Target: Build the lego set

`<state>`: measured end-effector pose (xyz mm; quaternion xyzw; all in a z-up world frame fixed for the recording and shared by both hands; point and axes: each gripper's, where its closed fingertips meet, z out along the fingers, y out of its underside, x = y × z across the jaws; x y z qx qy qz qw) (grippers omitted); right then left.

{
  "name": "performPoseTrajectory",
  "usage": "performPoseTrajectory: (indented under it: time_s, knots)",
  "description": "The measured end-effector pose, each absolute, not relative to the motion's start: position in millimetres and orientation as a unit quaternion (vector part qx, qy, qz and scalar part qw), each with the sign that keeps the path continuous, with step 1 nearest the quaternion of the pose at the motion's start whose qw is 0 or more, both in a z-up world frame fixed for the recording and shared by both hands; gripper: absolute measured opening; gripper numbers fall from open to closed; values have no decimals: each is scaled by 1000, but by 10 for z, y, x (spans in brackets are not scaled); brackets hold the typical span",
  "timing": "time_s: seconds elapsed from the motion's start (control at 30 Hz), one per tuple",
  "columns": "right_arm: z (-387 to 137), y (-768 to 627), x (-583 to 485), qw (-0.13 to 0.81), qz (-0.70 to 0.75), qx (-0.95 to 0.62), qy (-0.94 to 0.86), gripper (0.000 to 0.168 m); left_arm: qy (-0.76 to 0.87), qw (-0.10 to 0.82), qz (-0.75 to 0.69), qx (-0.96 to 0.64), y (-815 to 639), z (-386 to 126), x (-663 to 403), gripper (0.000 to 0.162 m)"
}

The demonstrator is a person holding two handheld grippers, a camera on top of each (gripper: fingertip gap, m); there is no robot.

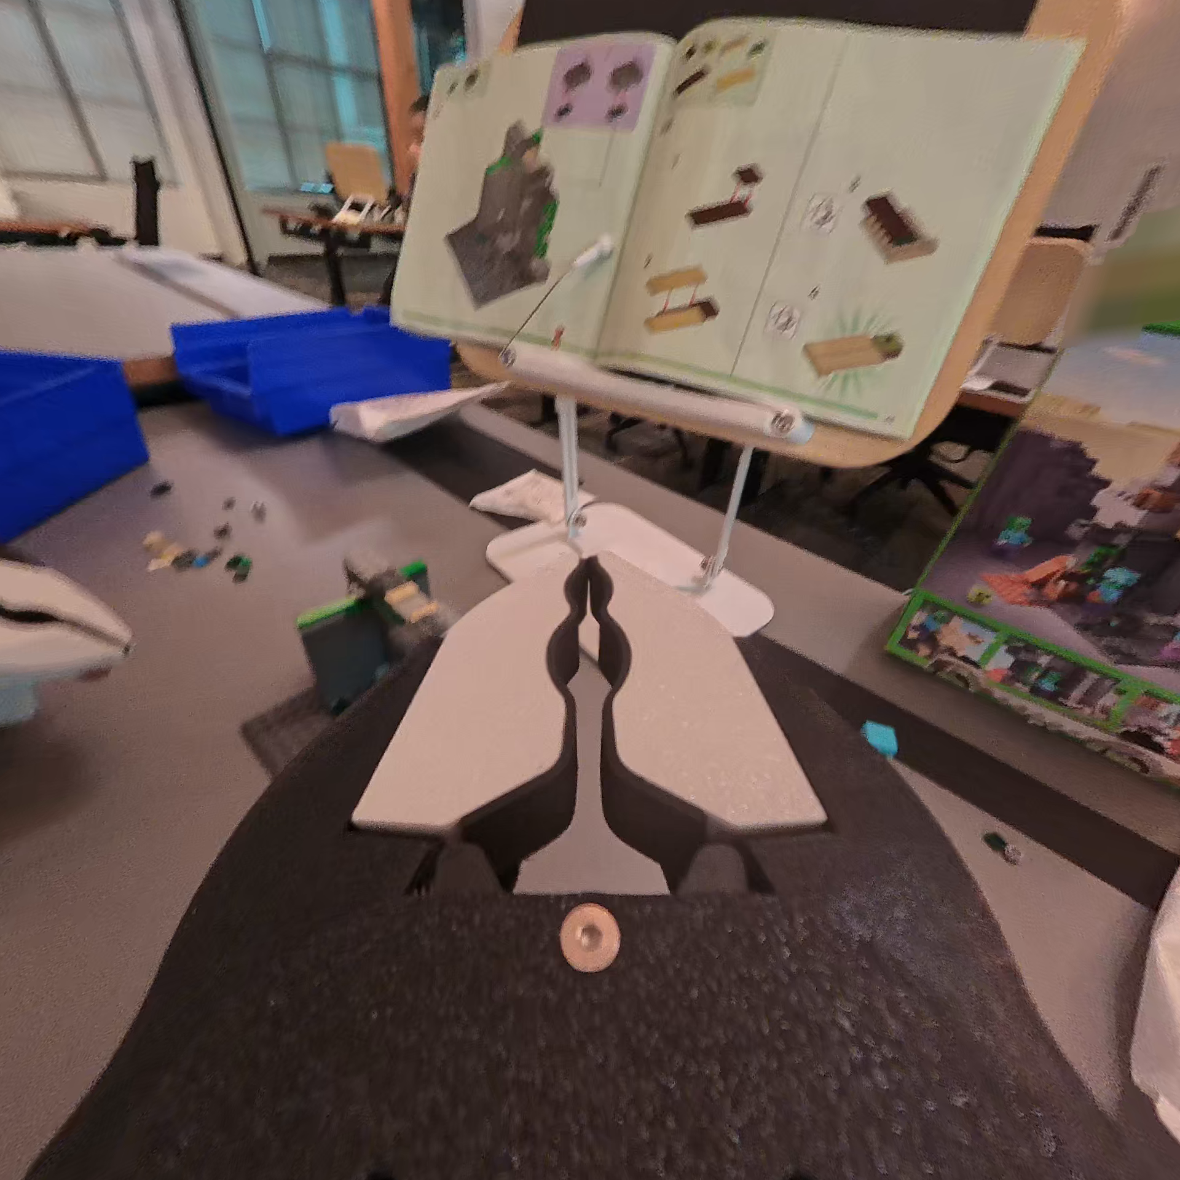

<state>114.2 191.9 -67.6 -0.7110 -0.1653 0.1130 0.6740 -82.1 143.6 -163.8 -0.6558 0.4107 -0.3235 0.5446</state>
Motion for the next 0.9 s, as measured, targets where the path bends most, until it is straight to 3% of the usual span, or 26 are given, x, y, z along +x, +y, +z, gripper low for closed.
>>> performPoseTrajectory:
  time_s: [0.23, 0.57, 0.9]
  knots:
    - [-392, 2313, 1157, 724, 89, -680, -79, 0, 379, 581, -285, -662, 1694, -1507, -1004, 0]
    - [-682, 2382, 1092, 704, 73, -699, -96, 0, 352, 631, -179, -667, 3010, -499, -775, 14]
    - [-699, 2396, 1080, 704, 114, -694, -95, 0, 375, 616, -75, -688, 3946, -346, -89, 24]
